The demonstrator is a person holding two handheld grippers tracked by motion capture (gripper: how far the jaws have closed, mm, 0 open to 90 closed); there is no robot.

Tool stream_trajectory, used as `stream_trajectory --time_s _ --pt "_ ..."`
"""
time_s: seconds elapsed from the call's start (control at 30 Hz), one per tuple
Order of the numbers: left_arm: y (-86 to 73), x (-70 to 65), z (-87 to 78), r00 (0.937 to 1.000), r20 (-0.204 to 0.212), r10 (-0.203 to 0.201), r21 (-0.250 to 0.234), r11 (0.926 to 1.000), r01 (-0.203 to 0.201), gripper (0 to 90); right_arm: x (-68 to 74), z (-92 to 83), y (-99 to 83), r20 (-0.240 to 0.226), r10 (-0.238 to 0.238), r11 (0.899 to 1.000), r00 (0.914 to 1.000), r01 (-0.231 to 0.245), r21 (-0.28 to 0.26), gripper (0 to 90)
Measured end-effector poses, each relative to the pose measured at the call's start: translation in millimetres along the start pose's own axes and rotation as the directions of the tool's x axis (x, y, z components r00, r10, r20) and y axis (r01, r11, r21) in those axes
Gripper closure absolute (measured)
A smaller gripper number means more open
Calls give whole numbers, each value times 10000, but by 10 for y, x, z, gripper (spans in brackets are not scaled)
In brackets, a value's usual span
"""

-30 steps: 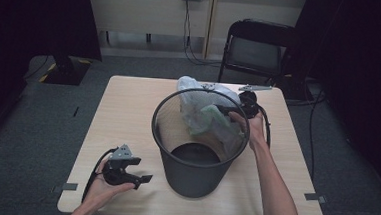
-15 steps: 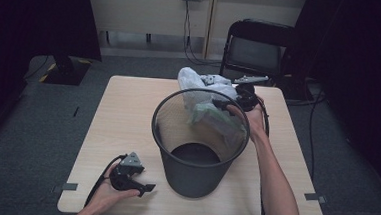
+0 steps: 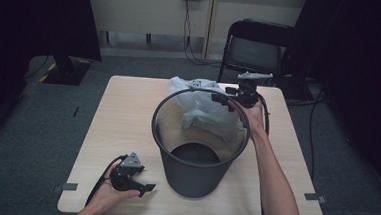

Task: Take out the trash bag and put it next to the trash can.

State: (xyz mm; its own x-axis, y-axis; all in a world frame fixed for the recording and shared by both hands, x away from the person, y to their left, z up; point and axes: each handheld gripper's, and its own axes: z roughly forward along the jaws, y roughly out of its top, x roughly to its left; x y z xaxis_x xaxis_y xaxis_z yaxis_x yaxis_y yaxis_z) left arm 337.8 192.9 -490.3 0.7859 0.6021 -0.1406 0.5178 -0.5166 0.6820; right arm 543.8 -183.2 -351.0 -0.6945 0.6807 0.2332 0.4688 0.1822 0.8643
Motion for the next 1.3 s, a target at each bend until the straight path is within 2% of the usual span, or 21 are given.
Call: stream_trajectory --time_s 0.13,0.33,0.4,0.47,0.5,0.67,0.73,1.0,1.13,1.3 --pt "-5 6 6 9996 -202 191 -25 9998 -192 169 14 -22 -9 3 -86 9999 10000 86 58 185" --pt "-17 30 3 9987 -466 220 -57 9997 -223 168 54 -107 -61 39 -129 9999 9999 129 -59 213" --pt "-24 51 -1 9980 -573 272 -145 9995 -280 169 74 -161 -62 74 -166 9998 9998 167 -105 220" --pt "-29 54 -2 9973 -725 149 -144 9998 -160 169 98 -241 -36 82 -261 9989 9996 264 -377 245" --pt "-31 63 -9 9966 -796 220 -118 9997 -230 169 110 -287 -18 89 -281 9983 9996 285 -512 256" --pt "-41 69 -5 9956 -906 219 -216 9995 -240 168 145 -487 13 264 -467 9954 9986 487 -829 285" --pt "-44 79 -7 9958 -891 188 -256 9994 -212 169 146 -543 -21 272 -571 9951 9980 591 -791 285" --pt "-49 107 3 9935 -1114 218 -361 9990 -260 168 173 -745 -247 453 -342 9960 9984 378 -807 348" --pt "-50 105 8 9927 -1178 244 -371 9989 -289 168 216 -874 -320 493 -445 9956 9978 484 -797 358" --pt "-53 112 7 9908 -1326 269 -349 9989 -317 168 287 -1053 -385 560 -450 9933 9974 507 -1043 359"
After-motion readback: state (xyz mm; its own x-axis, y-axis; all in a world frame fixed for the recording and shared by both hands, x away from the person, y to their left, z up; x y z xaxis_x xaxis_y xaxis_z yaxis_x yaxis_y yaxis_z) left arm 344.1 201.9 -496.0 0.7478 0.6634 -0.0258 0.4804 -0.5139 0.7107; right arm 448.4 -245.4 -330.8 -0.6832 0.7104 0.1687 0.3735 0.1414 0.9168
